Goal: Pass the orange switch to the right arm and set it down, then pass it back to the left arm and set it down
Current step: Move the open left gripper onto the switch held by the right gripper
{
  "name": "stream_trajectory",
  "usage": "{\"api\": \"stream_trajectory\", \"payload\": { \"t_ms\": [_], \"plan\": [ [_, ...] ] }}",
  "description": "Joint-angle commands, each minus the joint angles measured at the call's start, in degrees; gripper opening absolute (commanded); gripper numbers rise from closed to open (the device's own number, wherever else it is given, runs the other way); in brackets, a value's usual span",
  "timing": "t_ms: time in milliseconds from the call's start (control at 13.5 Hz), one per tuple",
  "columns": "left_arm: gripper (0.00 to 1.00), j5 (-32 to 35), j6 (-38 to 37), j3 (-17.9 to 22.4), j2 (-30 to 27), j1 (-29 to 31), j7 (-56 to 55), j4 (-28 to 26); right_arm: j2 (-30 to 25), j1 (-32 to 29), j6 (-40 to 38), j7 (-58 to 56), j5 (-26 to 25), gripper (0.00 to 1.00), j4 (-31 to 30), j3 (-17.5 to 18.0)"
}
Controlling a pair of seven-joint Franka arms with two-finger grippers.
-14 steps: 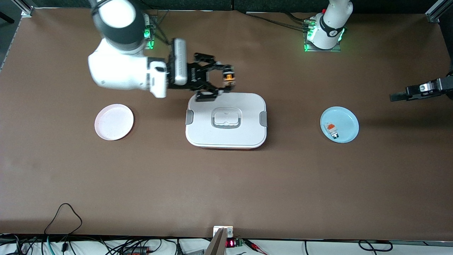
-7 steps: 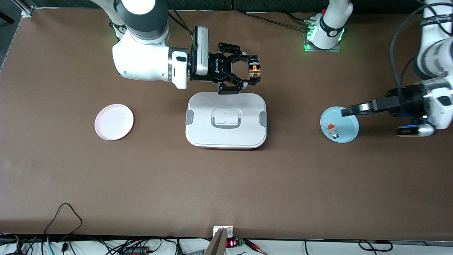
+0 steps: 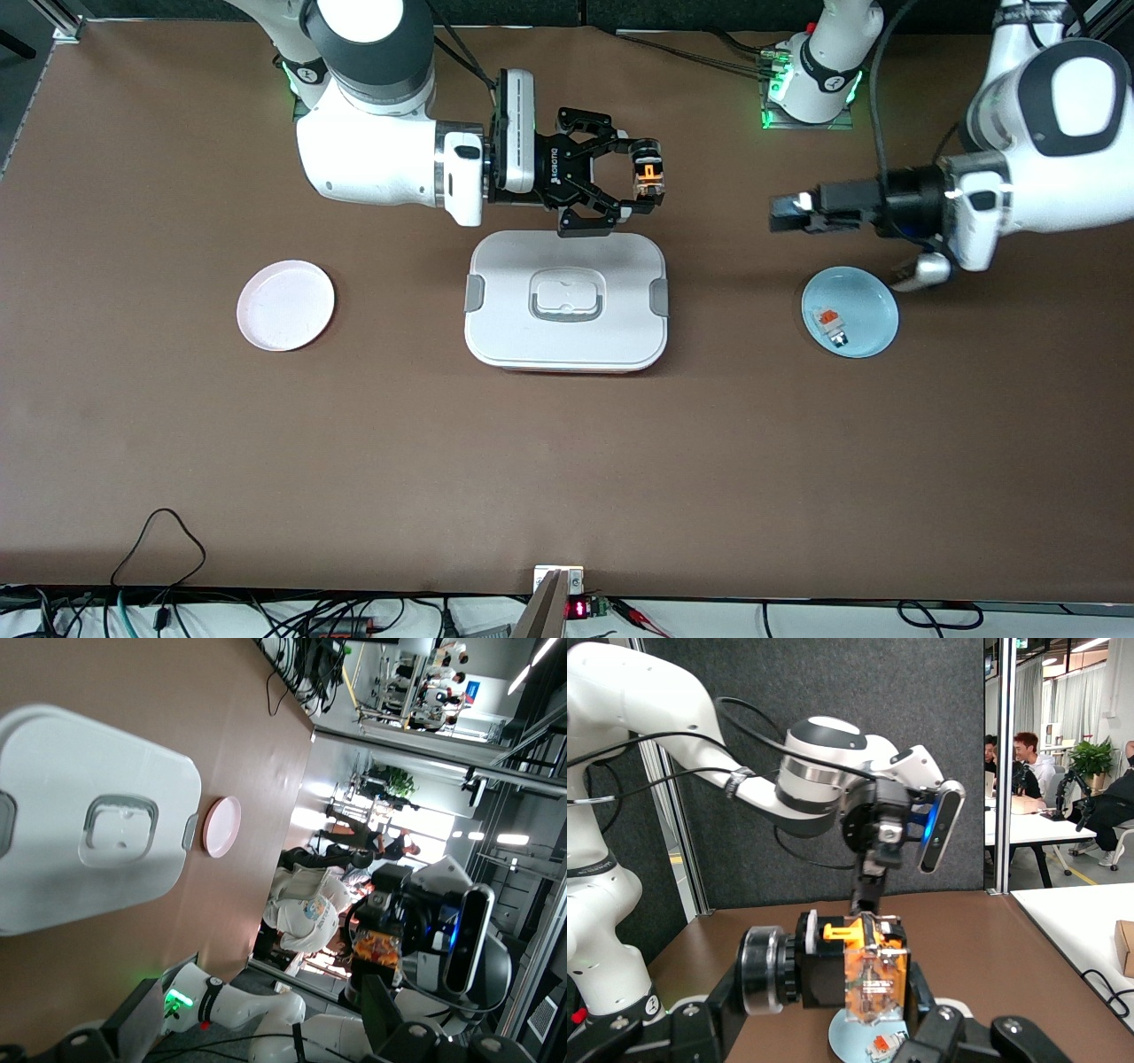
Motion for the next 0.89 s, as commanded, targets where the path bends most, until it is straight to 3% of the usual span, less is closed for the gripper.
{"api": "stream_trajectory", "payload": {
  "t_ms": [0,296,815],
  "plan": [
    [0.98,-6.98,0.95,-0.88,-3.19,0.44,0.73,-4.53,1.63,1.22,1.96,0.84,1.24,0.19,2.8,0.11],
    [0.98,-11.49,1.38,-2.63,-3.54,0.44,0.9,-4.62,1.98,1.48,2.05,1.46,1.06,0.19,3.07,0.11],
    [0.96,-17.55,12.01,-8.88,-4.07,0.53,-3.04,-4.01,2.07,1.57,3.1,1.81,1.15,0.19,3.68,0.11]
  ]
}}
